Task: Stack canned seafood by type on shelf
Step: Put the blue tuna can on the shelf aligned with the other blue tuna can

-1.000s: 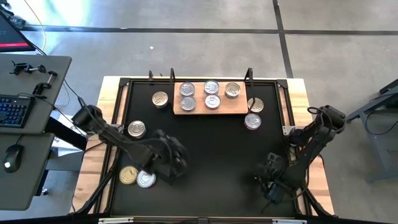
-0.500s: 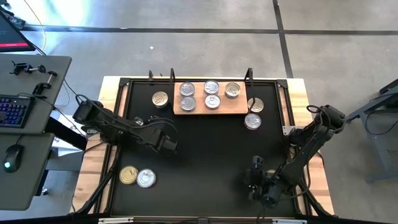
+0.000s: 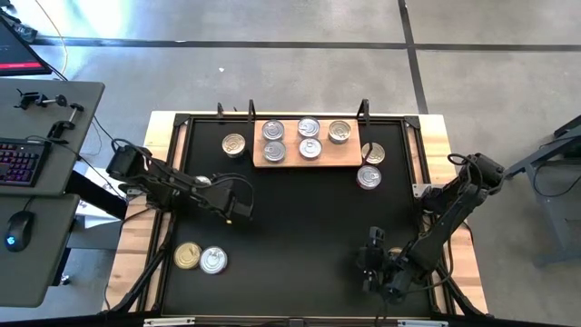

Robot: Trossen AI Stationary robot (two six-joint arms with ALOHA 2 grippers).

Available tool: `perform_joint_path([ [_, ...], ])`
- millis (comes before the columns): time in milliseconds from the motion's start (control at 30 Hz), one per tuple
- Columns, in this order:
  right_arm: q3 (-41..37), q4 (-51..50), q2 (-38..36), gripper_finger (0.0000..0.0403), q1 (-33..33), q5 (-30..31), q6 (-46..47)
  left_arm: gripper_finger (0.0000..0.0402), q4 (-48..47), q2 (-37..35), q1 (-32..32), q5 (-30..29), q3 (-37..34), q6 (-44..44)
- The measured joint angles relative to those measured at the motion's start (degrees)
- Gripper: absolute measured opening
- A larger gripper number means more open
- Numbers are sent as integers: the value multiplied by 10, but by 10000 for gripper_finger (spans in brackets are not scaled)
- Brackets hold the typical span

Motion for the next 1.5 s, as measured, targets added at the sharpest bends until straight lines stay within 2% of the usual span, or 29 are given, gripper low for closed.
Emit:
perform_joint_path([
  [100, 0, 0, 0, 80, 0, 0, -3, 113, 24, 0, 0, 2, -9, 28],
  [267, 0, 5, 0, 80, 0, 0, -5, 17, 19, -1, -7, 1, -9, 69],
  [367, 0, 4, 0, 80, 0, 0, -7, 12, 35, -2, -23, 3, -4, 82],
  [433, 0, 5, 0, 80, 0, -1, -16, 7, 66, 1, -39, 29, 3, 93],
  [500, 0, 7, 0, 80, 0, -1, -25, 2, 101, 2, -58, 31, 16, 122],
  [700, 0, 12, 0, 80, 0, -1, -35, 0, 304, 1, -104, 14, 36, 233],
  [833, 0, 13, 0, 80, 0, -1, -35, 0, 395, 1, -141, -56, 62, 298],
  [1000, 0, 13, 0, 80, 0, -1, -34, 0, 357, 1, -184, -159, 129, 333],
  [1133, 0, 14, 0, 81, -1, 5, -35, 0, 284, 1, -196, -173, 166, 327],
  [1267, 0, 14, 0, 100, -14, 20, -48, 7, 228, 1, -198, -212, 162, 259],
  [1367, 0, 14, 0, 133, -24, 19, -54, 36, 221, 0, -187, -215, 141, 224],
  [1500, 0, 14, 0, 181, -31, 0, -64, 102, 285, 0, -156, -227, 90, 222],
])
